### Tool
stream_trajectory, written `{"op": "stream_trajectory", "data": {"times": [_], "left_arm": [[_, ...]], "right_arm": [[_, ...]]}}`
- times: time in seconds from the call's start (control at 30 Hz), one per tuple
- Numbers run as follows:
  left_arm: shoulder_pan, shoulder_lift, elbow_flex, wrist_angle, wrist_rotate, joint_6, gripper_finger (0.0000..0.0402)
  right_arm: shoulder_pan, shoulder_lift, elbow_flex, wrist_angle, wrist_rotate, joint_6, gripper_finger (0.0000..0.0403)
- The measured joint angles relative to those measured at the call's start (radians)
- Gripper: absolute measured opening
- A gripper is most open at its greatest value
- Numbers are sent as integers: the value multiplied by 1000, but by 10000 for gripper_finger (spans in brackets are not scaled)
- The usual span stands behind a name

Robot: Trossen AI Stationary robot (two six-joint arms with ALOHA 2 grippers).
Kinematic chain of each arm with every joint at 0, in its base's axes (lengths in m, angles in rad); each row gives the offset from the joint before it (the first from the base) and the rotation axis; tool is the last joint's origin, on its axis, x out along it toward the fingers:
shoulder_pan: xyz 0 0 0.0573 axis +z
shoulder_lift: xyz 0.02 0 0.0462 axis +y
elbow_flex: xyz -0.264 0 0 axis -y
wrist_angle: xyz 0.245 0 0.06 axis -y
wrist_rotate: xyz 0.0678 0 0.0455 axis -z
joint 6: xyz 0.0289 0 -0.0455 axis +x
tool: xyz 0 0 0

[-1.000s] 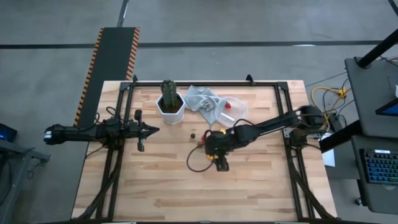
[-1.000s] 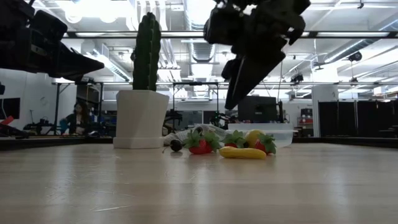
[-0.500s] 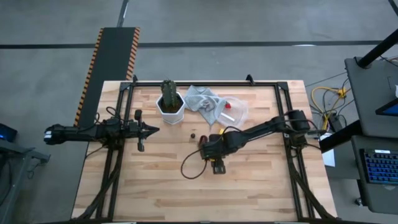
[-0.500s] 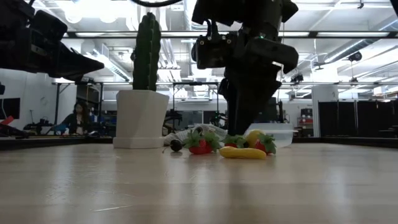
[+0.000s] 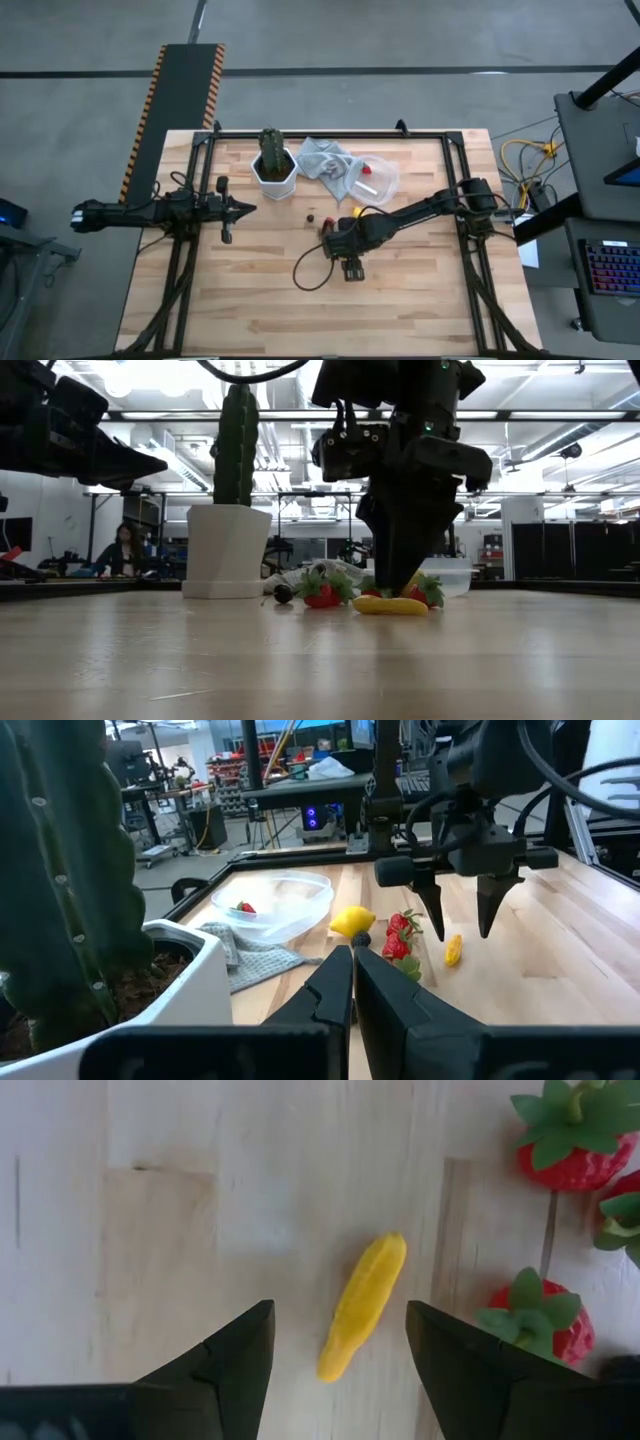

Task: Pick and placing Produce into tupperware
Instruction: Put the corn into the transparent bin

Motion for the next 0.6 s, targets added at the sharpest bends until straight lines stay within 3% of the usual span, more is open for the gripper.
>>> {"op": "stream_trajectory", "data": {"times": [0.6], "left_arm": [[0, 2, 0, 0, 0, 0, 0]], "right_arm": [[0, 0, -23, 3, 25, 0, 219]]}}
